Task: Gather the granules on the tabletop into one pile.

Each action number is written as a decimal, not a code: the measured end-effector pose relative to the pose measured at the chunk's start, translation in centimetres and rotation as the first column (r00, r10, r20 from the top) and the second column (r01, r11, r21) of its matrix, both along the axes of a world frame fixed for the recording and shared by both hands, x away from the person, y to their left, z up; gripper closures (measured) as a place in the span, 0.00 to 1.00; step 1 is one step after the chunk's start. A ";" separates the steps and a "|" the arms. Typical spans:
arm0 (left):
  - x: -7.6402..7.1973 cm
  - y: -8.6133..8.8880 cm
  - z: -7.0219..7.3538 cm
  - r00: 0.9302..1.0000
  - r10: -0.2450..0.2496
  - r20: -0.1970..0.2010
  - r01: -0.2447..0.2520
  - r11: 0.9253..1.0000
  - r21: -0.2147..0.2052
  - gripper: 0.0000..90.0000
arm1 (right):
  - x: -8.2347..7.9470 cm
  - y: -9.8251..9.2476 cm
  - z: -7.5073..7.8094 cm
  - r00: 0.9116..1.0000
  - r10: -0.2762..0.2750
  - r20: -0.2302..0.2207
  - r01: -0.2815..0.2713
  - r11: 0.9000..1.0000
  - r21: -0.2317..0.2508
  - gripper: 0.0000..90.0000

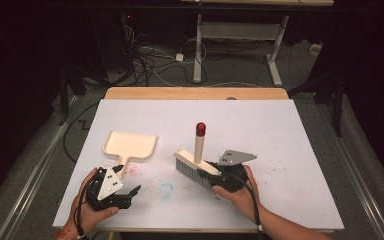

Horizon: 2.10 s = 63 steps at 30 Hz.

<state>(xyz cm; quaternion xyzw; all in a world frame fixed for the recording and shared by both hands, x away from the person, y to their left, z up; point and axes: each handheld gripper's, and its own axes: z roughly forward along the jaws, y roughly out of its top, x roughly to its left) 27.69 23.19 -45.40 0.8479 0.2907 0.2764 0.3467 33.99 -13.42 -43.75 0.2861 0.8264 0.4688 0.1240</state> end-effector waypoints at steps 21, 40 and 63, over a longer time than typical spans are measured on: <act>0.0 -0.2 -0.1 1.000 -0.003 -0.006 0.003 1.000 0.018 0.19 | -3.8 -4.8 2.8 0.926 0.376 0.033 -0.376 0.927 -0.004 0.75; 0.2 -0.8 -0.2 1.000 -0.019 -0.014 0.019 0.999 0.030 0.19 | 1.2 -5.6 -0.4 0.901 0.433 0.007 -0.433 0.901 -0.018 0.75; 0.2 -1.0 -0.5 0.999 -0.031 -0.025 0.033 0.998 0.052 0.19 | 4.9 -4.9 1.1 0.922 0.375 0.097 -0.381 0.923 0.047 0.75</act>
